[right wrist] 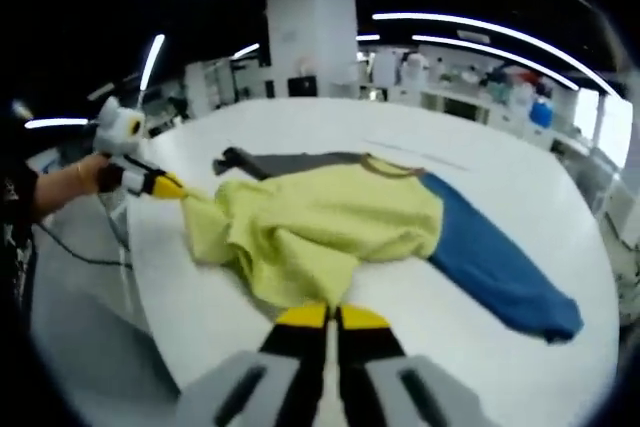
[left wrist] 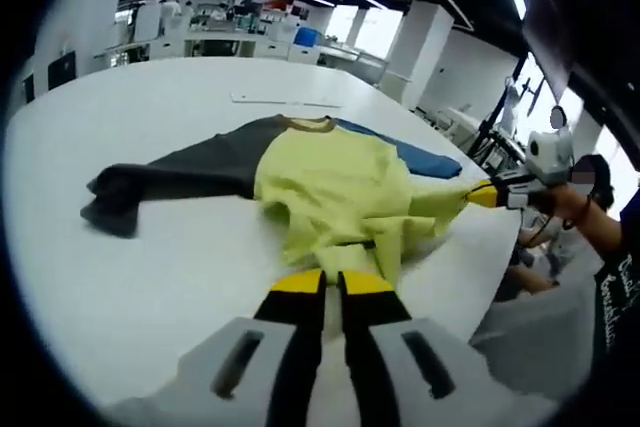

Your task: Fold the garment on the visible template until the final outline fits inside the template.

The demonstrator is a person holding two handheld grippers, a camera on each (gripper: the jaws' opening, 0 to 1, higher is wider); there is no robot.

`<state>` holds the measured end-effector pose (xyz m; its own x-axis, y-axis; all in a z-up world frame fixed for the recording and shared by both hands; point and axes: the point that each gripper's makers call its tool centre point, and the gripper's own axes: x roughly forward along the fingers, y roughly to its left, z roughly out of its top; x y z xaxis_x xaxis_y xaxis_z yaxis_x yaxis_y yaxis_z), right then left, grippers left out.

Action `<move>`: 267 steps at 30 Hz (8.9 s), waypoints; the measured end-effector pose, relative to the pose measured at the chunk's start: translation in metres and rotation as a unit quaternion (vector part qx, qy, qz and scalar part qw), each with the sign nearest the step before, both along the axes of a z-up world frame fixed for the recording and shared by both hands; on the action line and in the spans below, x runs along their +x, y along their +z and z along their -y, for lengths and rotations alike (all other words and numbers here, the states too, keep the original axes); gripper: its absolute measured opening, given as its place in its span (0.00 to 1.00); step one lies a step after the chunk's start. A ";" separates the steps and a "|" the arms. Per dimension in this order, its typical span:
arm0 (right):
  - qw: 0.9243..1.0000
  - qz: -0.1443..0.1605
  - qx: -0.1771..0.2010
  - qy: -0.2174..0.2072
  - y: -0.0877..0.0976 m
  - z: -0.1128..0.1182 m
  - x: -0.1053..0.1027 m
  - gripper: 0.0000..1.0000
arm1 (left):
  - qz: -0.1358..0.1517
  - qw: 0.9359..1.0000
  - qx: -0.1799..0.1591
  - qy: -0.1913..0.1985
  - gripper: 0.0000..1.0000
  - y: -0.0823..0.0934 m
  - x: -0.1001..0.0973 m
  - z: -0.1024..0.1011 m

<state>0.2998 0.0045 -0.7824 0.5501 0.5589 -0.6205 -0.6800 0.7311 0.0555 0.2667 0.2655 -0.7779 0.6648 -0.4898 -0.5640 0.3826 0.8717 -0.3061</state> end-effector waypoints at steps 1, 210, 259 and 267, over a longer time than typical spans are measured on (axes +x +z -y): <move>1.000 -0.001 -0.003 -0.002 0.000 0.003 -0.002 0.00 | 0.000 1.000 -0.001 0.001 0.02 0.000 -0.001 0.000; 0.930 -0.033 -0.038 -0.365 -0.057 0.243 0.122 0.00 | 0.038 0.991 0.129 -0.014 0.94 -0.006 -0.041 -0.013; 0.902 -0.119 0.010 -0.414 -0.059 0.274 0.108 0.09 | 0.040 0.991 0.123 -0.040 0.99 -0.003 -0.044 -0.012; 0.889 -0.121 0.037 -0.441 -0.063 0.275 0.110 0.00 | 0.045 0.993 0.105 -0.029 0.99 0.003 -0.044 -0.011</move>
<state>0.4095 -0.2706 -0.8454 0.6501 0.0201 -0.7596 0.1941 0.9621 0.1915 0.2228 0.2762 -0.7748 0.6910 -0.4070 -0.5974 0.4522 0.8881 -0.0821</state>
